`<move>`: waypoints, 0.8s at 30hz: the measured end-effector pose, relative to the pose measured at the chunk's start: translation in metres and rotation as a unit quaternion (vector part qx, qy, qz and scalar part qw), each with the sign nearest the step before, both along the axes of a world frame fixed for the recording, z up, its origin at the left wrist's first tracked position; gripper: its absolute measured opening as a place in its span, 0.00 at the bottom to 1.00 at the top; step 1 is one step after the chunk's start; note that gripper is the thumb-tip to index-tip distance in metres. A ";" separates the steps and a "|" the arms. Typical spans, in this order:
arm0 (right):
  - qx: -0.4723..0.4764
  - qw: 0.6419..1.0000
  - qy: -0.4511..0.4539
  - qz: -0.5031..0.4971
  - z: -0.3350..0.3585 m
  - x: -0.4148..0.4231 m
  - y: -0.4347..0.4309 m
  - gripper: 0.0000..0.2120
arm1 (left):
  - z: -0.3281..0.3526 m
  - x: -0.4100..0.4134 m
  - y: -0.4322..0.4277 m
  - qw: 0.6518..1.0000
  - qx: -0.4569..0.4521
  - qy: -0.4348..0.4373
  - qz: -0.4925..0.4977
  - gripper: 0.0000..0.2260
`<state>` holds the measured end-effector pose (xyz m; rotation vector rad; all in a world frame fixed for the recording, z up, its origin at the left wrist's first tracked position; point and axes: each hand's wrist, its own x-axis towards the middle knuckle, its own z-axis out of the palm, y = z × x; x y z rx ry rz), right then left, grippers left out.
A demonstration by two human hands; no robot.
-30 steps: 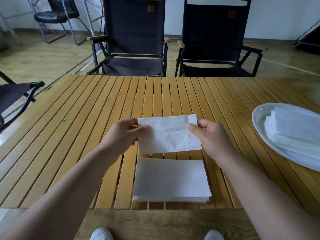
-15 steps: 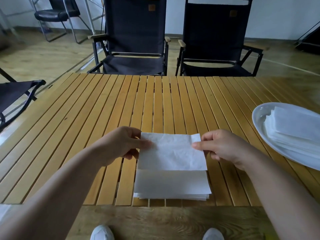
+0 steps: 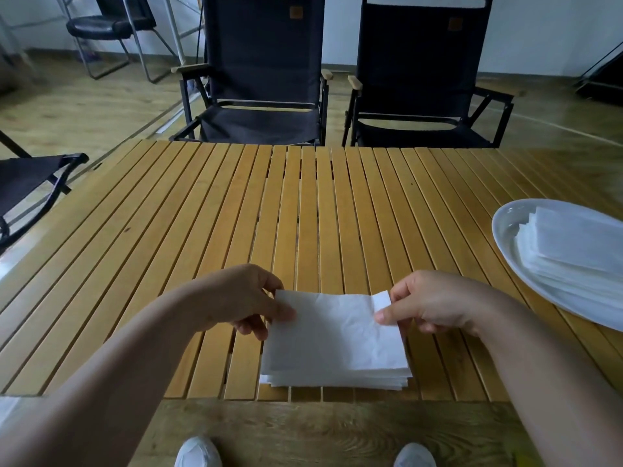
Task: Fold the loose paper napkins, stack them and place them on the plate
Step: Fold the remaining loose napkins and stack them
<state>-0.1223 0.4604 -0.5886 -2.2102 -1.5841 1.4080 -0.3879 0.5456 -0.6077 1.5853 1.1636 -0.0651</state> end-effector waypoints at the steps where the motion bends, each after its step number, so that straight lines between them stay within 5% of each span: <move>1: -0.003 1.000 0.001 -0.001 -0.001 0.000 0.000 0.11 | -0.001 0.000 0.000 1.000 0.001 0.002 -0.002 0.11; 24: -0.011 0.999 -0.041 0.034 -0.012 -0.006 0.003 0.12 | -0.017 0.007 0.005 0.990 0.079 0.098 -0.068 0.10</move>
